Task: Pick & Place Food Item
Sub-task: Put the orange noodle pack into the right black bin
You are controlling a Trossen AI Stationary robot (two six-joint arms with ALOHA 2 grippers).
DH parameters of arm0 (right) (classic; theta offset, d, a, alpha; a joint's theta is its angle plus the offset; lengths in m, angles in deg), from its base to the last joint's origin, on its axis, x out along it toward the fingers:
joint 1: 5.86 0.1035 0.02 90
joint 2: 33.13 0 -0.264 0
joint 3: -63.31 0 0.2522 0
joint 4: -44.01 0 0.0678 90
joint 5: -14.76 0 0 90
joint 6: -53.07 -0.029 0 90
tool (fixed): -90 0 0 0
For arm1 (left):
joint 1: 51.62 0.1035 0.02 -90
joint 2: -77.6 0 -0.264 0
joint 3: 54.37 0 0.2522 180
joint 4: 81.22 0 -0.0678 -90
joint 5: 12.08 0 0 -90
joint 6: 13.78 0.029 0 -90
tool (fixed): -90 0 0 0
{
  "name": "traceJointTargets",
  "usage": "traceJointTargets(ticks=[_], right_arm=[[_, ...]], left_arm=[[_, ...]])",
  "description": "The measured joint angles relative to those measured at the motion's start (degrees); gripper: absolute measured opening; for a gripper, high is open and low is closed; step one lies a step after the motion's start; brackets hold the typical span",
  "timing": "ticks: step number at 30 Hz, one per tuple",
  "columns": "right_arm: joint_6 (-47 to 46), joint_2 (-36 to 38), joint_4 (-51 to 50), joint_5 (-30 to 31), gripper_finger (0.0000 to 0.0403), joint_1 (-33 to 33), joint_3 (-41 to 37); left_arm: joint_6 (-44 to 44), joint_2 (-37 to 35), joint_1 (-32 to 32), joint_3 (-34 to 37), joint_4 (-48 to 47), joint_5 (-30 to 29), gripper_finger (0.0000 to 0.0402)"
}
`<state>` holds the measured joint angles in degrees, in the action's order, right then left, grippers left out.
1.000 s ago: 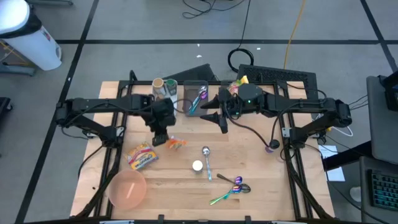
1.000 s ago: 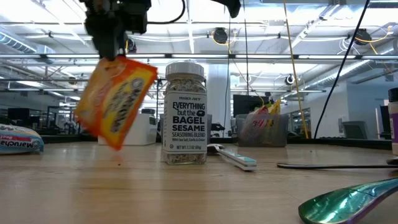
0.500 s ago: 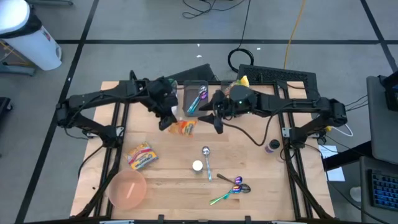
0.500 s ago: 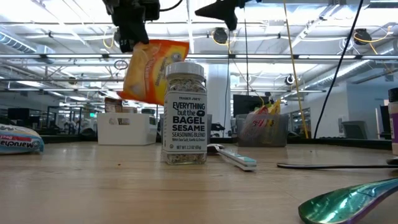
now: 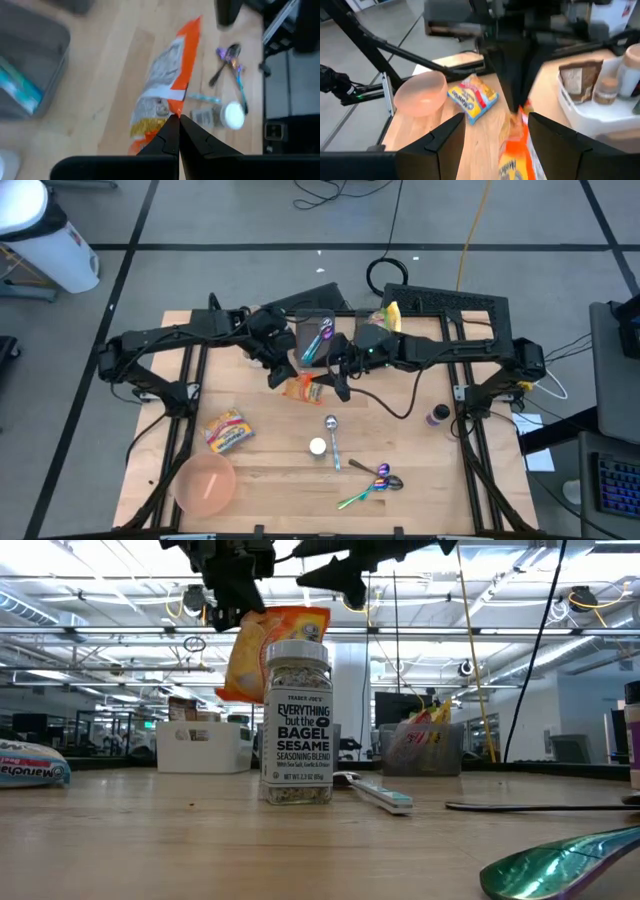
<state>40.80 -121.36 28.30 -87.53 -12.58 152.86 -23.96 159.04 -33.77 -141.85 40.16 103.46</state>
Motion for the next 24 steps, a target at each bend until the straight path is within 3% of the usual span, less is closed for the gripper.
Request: traceJointTargets(ticks=[17,24], right_arm=[[2.3,-4.2,-0.5,-0.1,0.0207,-0.4,0.1],[2.5,-4.2,-0.2,-1.3,0.0162,-0.5,0.0]], left_arm=[[-2.4,0.4,0.1,0.0,8.3,4.6,0.0],[-2.4,0.4,0.1,0.0,8.3,4.6,0.0]])
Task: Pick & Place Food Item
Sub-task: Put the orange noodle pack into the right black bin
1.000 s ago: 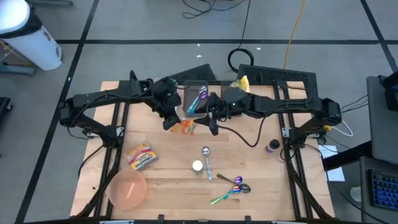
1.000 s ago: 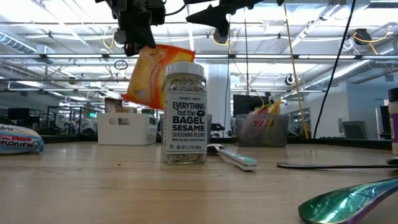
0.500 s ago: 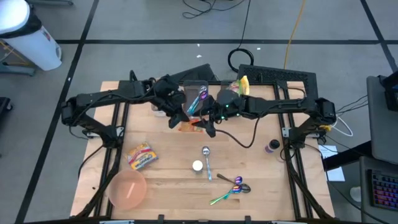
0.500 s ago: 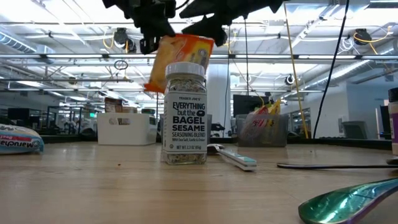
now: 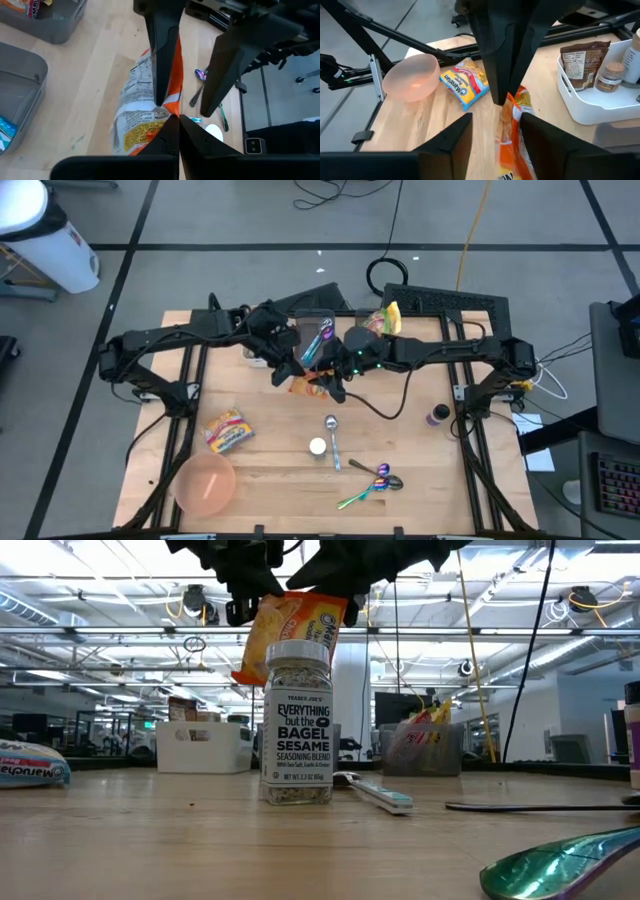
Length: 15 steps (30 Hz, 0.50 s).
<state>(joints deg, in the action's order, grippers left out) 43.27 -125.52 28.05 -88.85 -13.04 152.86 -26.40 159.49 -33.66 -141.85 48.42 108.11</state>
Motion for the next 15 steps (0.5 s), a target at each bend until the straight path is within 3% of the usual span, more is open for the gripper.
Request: traceJointTargets(ticks=[15], right_arm=[[0.4,0.0,-2.8,0.0,0.0013,-0.7,0.0]], left_arm=[[0.1,0.0,0.0,0.0,0.3,-0.2,0.0]])
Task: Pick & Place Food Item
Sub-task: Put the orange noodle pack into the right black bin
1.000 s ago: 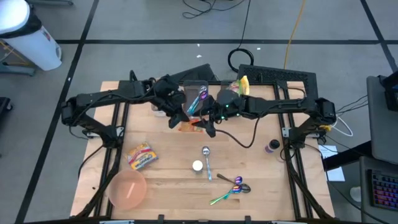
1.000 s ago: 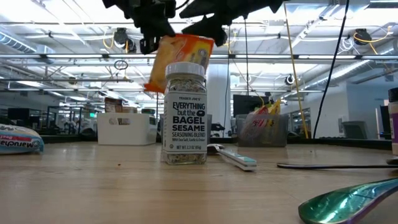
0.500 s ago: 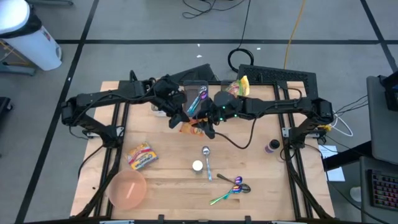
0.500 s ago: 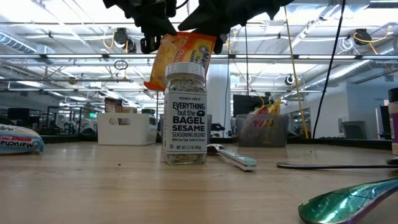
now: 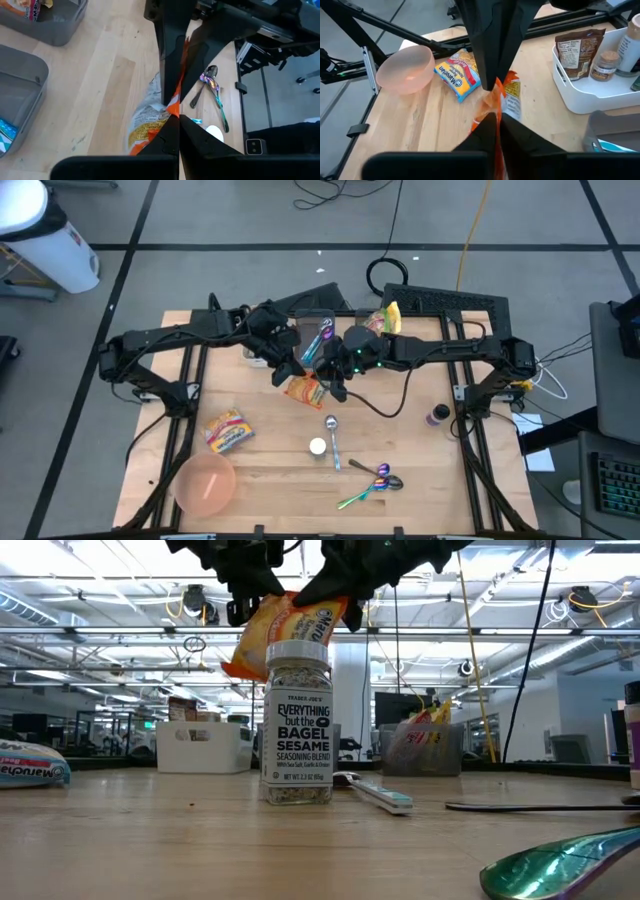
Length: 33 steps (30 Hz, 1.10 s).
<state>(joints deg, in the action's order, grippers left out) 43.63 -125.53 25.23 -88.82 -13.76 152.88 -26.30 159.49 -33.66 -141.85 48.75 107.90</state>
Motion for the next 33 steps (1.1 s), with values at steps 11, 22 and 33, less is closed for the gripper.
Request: traceJointTargets(ticks=[11,22,33], right_arm=[[-1.2,0.0,0.0,0.0,0.0001,0.0,0.0],[-1.8,0.0,0.5,-0.2,0.0,0.0,0.0],[-6.6,0.3,0.4,0.5,0.0,-2.4,0.0]], left_arm=[[0.1,0.0,0.0,0.0,0.6,-1.6,0.0036],[-0.6,0.0,2.5,0.0,5.0,-2.6,0.0166],[0.1,-0.3,9.7,-7.2,-2.0,3.9,0.0213]])
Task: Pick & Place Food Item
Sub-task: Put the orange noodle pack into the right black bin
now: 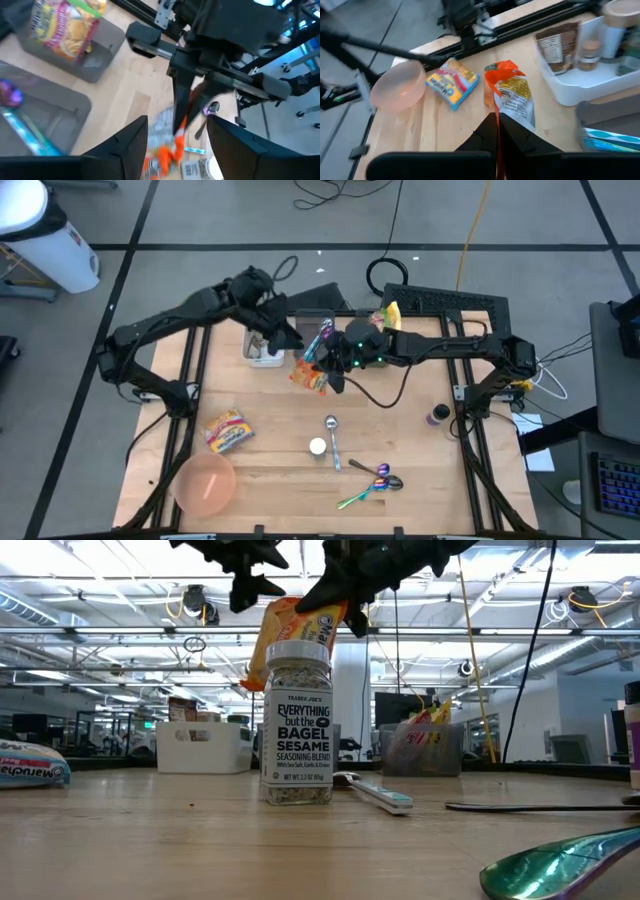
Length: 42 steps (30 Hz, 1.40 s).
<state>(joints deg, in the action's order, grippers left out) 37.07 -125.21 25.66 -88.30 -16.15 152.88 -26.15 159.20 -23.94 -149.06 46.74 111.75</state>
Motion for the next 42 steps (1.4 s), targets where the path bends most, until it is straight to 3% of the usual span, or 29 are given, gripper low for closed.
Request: traceJointTargets(ticks=[7,12,18,22,30,38,42], right_arm=[[-3.5,2.5,2.6,4.3,0.0,-1.5,-0.1],[-7.3,4.8,6.4,7.4,0.0,-2.0,0.0],[-8.9,5.4,4.0,14.1,0.0,-2.4,5.8],[-11.1,5.4,3.5,22.4,0.0,-2.6,9.1],[-16.8,5.5,3.0,37.5,0.0,-3.2,10.1],[-19.7,5.4,-3.0,57.8,0.0,-1.9,10.1],[-21.3,5.4,-7.0,60.6,0.0,-1.2,10.1]], left_arm=[[5.4,-0.5,4.8,-8.5,-12.4,-4.6,0.0214],[0.0,-5.0,8.5,-9.4,-6.5,-6.7,0.0214],[1.1,-11.4,11.2,-9.4,0.9,-12.8,0.0214],[2.8,-14.2,11.9,-9.3,-0.1,-16.7,0.0214],[4.8,-16.8,11.6,-9.3,-8.4,-16.9,0.0214],[7.0,-16.9,10.8,-9.3,-13.9,-17.5,0.0214],[7.3,-16.9,10.8,-9.3,-16.1,-18.9,0.0214]])
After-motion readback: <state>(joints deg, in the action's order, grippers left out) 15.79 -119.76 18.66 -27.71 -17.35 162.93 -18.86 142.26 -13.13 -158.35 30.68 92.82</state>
